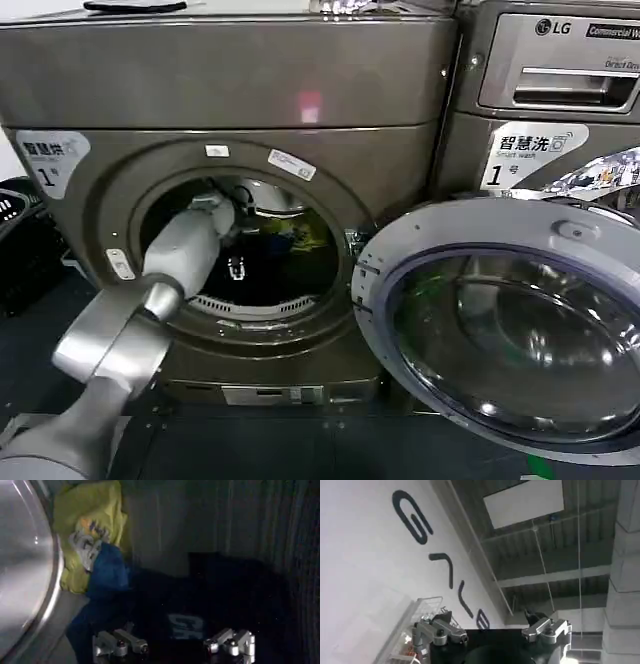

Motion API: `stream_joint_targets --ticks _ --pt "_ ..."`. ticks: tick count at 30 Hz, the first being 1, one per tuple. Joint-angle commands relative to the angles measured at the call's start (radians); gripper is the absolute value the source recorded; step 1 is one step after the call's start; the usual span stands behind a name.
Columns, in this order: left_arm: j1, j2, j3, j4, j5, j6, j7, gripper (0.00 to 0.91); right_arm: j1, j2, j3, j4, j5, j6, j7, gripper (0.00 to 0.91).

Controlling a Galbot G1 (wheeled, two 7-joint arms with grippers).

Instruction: Grasp the clothes from the dryer.

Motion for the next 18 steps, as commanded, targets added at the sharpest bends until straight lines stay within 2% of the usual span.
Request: stream_joint_targets --ticks 1,18 --pt "0.023 -0.005 -0.009 0.017 0.044 0.017 -0.053 0.907 0.002 0.008 -0.005 0.007 0.000 0.003 -0.003 0.907" --pt "0.049 -0.008 -0.002 0.022 0.051 0.039 -0.063 0.907 0.022 -0.001 -0.018 0.014 0.000 0.011 -0.004 0.907"
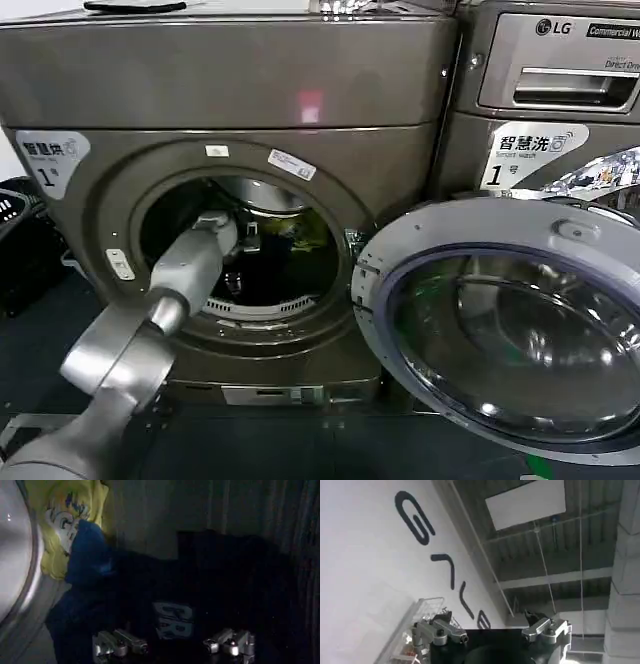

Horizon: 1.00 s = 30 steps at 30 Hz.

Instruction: Grasp the clothes from the dryer.

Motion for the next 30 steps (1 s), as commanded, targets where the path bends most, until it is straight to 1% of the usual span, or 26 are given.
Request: stream_joint_targets --ticks 1,17,18,19,20,21,22,23,24,26,28,30 --pt "0.010 -0.003 0.003 0.004 0.007 0.010 -0.010 0.907 0.007 -0.003 -0.003 0.002 0.000 0.001 0.000 0.907" --pt "0.048 -0.002 0.007 0.005 0.012 0.031 -0.007 0.907 0.007 -0.008 -0.005 0.001 0.000 0.007 0.001 0.907" --pt "0.048 -0.002 0.009 0.006 0.013 0.030 -0.003 0.865 0.008 -0.008 -0.005 0.000 0.000 0.008 0.001 0.907" --pt "0.048 -0.002 0.009 0.007 0.013 0.030 -0.001 0.751 0.008 -0.009 -0.005 0.000 0.000 0.008 0.001 0.907" --pt "0.048 -0.002 0.010 0.009 0.013 0.031 -0.002 0.557 0.008 -0.009 -0.004 -0.001 0.000 0.009 0.001 0.907" --pt "0.050 -0.002 0.010 0.010 0.014 0.032 0.000 0.535 0.008 -0.010 -0.004 -0.002 0.000 0.009 0.001 0.907" --pt "0.051 -0.002 0.010 0.010 0.014 0.032 0.000 0.330 0.008 -0.011 -0.004 -0.003 0.000 0.010 0.001 0.907" --pt "0.053 -0.002 0.011 0.010 0.014 0.033 0.000 0.284 0.009 -0.011 -0.004 -0.003 0.000 0.010 0.001 0.907" --pt "0.055 -0.002 0.011 0.010 0.014 0.034 -0.001 0.262 0.008 -0.011 -0.004 -0.003 0.000 0.010 0.001 0.907" --pt "0.055 -0.002 0.010 0.010 0.013 0.037 -0.002 0.250 0.009 -0.015 -0.003 -0.006 0.000 0.010 0.001 0.907" --pt "0.054 -0.002 0.010 0.010 0.012 0.036 -0.002 0.159 0.009 -0.018 -0.002 -0.009 0.000 0.010 0.001 0.907" --pt "0.050 -0.001 0.009 0.009 0.011 0.037 -0.005 0.125 0.011 -0.018 -0.005 -0.010 -0.001 0.010 0.001 0.907"
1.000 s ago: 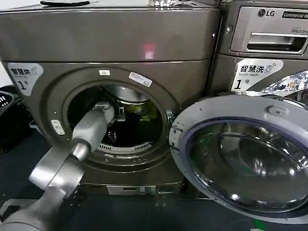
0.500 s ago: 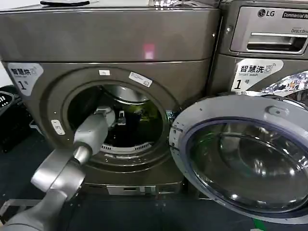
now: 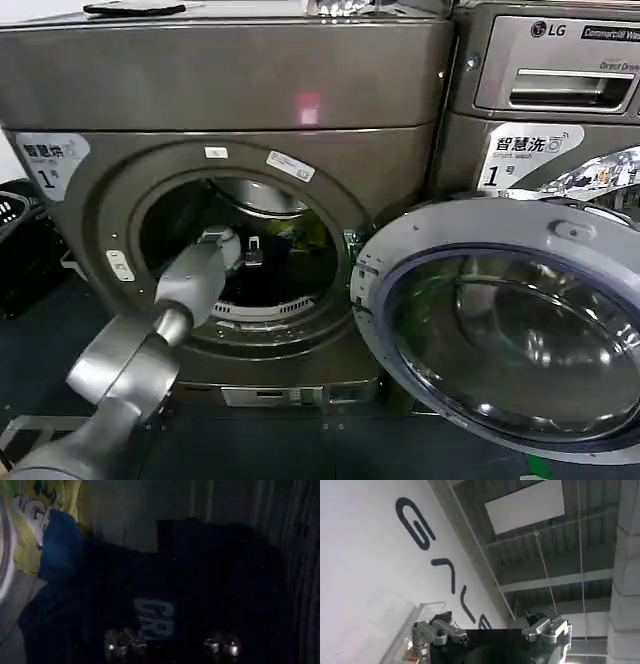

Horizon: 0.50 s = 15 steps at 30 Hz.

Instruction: Grasp the clothes from the dryer.

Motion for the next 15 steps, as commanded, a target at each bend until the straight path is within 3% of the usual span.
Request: stream_joint_targets --ticks 1,4,15 --pt "-0.003 0.002 0.001 0.002 0.001 0.004 -0.006 0.114 0.005 -0.001 -0.003 0.000 -0.001 0.000 0.001 0.907" --pt "-0.004 0.001 0.002 0.001 0.000 0.005 -0.007 0.000 0.008 -0.001 -0.005 0.000 -0.001 0.000 0.000 0.907" --pt "0.001 0.001 -0.011 -0.005 -0.031 0.009 -0.027 0.000 0.012 0.002 -0.007 -0.006 -0.003 0.002 0.000 0.907"
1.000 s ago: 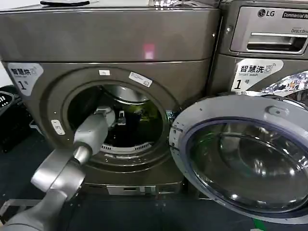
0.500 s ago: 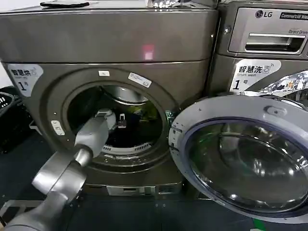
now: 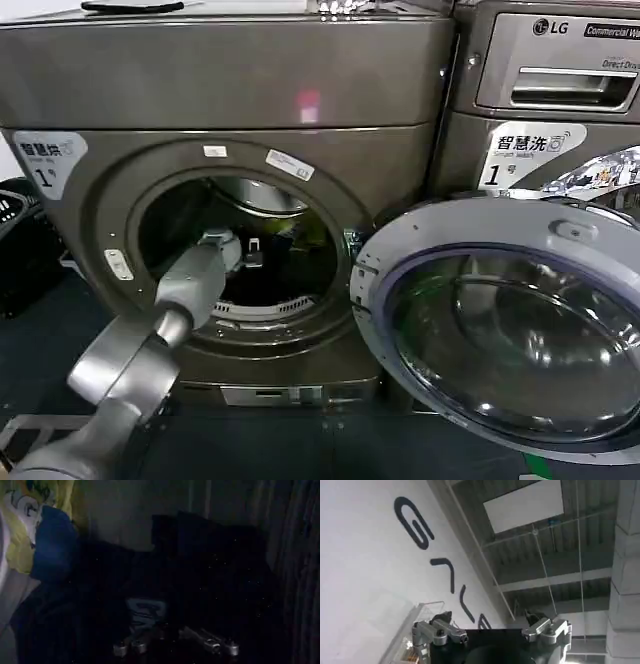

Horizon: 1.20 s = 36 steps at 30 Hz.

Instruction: Grasp the clothes from the dryer.

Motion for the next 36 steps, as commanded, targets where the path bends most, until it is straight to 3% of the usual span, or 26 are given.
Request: stream_joint_targets --ticks 1,6,16,20,29,36 --pt "0.003 0.001 -0.017 -0.007 -0.031 0.004 -0.025 0.000 0.005 0.002 -0.003 -0.001 -0.001 0.001 0.001 0.907" --pt "0.025 0.003 -0.063 -0.039 -0.108 0.023 -0.077 0.000 0.013 0.007 -0.013 0.000 -0.013 0.005 0.000 0.907" --pt "0.101 0.035 -0.219 -0.243 -0.443 0.036 -0.305 0.000 0.032 -0.003 -0.041 0.004 -0.020 0.007 0.002 0.907" --pt "0.170 0.040 -0.221 -0.317 -0.639 -0.032 -0.462 0.000 0.032 -0.008 -0.041 0.000 -0.020 0.008 0.001 0.907" --pt "0.282 0.031 -0.248 -0.516 -0.867 -0.075 -0.754 0.000 0.027 -0.011 -0.035 -0.013 -0.019 0.015 0.001 0.907" --pt "0.343 0.031 -0.270 -0.676 -0.976 -0.189 -0.928 0.000 0.035 -0.010 -0.043 -0.010 -0.019 0.017 0.000 0.907"
